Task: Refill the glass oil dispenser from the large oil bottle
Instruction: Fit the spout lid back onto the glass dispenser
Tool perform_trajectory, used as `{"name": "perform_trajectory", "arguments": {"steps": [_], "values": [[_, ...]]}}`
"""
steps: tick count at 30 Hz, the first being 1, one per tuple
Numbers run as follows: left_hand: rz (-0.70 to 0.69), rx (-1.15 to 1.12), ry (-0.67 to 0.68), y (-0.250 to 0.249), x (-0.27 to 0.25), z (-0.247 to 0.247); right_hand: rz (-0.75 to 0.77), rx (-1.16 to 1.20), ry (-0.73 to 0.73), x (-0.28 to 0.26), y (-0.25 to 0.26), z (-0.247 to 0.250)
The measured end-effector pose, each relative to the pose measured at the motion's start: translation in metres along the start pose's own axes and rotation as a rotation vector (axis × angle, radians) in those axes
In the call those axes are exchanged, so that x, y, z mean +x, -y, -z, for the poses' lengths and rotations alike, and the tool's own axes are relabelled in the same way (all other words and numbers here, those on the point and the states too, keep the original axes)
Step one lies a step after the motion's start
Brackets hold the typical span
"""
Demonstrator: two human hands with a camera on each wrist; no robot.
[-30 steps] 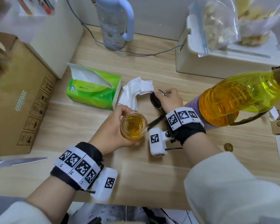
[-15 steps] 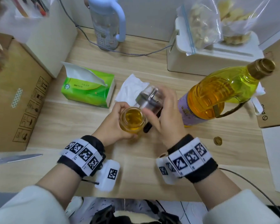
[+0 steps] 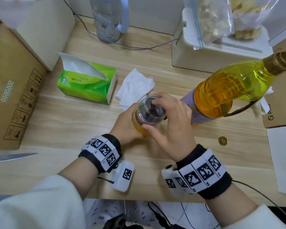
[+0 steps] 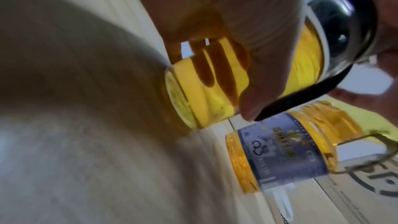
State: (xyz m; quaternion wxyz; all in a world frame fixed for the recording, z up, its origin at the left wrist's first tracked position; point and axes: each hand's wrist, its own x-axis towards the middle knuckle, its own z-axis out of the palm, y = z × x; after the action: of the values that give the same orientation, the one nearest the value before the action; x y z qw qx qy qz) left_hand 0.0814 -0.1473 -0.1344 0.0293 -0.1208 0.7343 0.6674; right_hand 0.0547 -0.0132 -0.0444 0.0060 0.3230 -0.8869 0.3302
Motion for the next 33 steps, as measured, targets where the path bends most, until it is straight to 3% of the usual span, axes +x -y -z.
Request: {"name": "perform_trajectory", "arguments": {"steps": [6,12,17,24,28,33], "values": [[-0.076,-0.081,-0.057,-0.038,-0.009,0.007,0.027,-0.129,0.000,0.020,0.023,0.042],[-0.105,-0.098,0.098,-0.079,-0.014,0.017,0.173,-0.049,0.129,0.042,0.041,0.092],[-0.136,-0.057,0.037,-0.103,-0.015,0.017,0.137,-0.220,-0.135,0.044,0.064,0.096],[-0.187,-0.026,0.033,-0.147,-0.018,0.026,0.013,0.434,-0.067,0.058,0.068,0.130],[-0.194,-0.029,0.100,-0.184,-0.020,0.029,0.019,0.577,-0.038,0.072,0.072,0.154],[-0.222,-0.032,0.156,-0.209,-0.013,0.032,0.043,0.759,-0.132,0.085,0.081,0.189]]}}
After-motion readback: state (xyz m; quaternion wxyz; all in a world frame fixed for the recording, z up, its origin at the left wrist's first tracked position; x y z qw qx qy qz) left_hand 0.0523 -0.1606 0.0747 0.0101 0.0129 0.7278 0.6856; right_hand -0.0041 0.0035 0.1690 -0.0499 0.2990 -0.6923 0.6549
